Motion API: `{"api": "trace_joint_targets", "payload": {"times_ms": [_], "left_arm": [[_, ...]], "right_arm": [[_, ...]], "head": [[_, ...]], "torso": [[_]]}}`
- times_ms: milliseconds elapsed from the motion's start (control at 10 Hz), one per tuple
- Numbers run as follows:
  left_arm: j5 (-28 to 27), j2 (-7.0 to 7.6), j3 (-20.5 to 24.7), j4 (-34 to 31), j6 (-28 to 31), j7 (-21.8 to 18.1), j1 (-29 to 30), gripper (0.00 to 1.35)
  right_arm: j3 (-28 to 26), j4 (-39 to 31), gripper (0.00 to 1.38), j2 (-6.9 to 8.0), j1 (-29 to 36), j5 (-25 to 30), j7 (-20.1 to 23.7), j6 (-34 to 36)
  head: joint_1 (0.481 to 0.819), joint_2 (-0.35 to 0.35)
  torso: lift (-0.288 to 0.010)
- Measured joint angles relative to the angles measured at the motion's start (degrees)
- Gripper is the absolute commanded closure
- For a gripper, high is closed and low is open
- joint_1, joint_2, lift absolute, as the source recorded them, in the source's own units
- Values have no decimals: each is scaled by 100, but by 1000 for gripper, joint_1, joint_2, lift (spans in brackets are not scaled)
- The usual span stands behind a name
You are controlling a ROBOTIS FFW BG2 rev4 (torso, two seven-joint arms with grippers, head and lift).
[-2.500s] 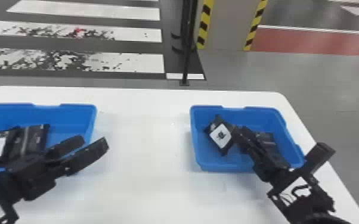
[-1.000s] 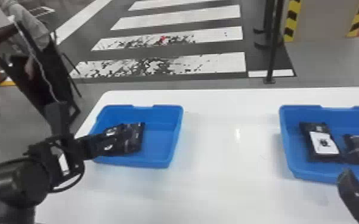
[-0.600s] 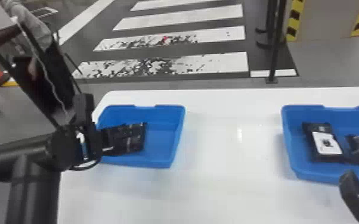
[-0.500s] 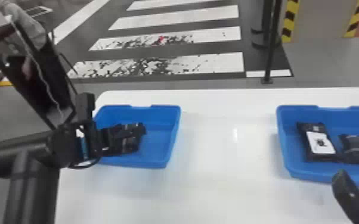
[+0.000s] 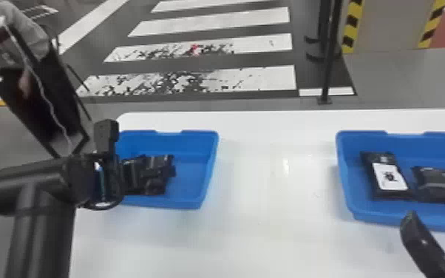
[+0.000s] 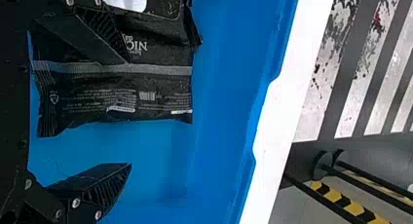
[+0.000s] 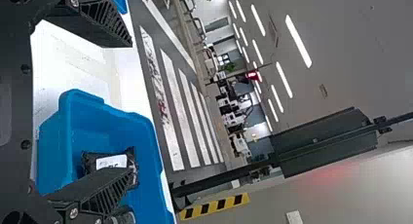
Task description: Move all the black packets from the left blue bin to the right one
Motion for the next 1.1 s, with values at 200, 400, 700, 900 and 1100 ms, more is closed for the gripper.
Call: {"api": "trace_joint_targets", "payload": {"times_ms": [200, 400, 700, 900, 1100], "left_arm": [[-202, 71, -47, 142, 219, -13, -115, 1133], [-224, 173, -198, 202, 342, -52, -84, 1208], [-443, 229, -245, 39, 185, -335, -50, 1208], [-534, 265, -218, -612, 48, -476, 36, 1208], [-525, 274, -181, -926, -39, -646, 86, 1208]], "right_arm": [[0, 24, 124, -2, -16, -19, 7, 18], [0, 45, 124, -2, -17, -59, 15, 27], [0, 60, 124, 0, -31, -81, 17, 27], [0, 76, 124, 1, -45, -84, 24, 35], [0, 94, 124, 1, -53, -96, 25, 53]], "head": [[695, 250], [695, 252], [695, 253], [695, 248], [695, 237]], "torso": [[-185], [-185], [-185], [-185], [-185]]}}
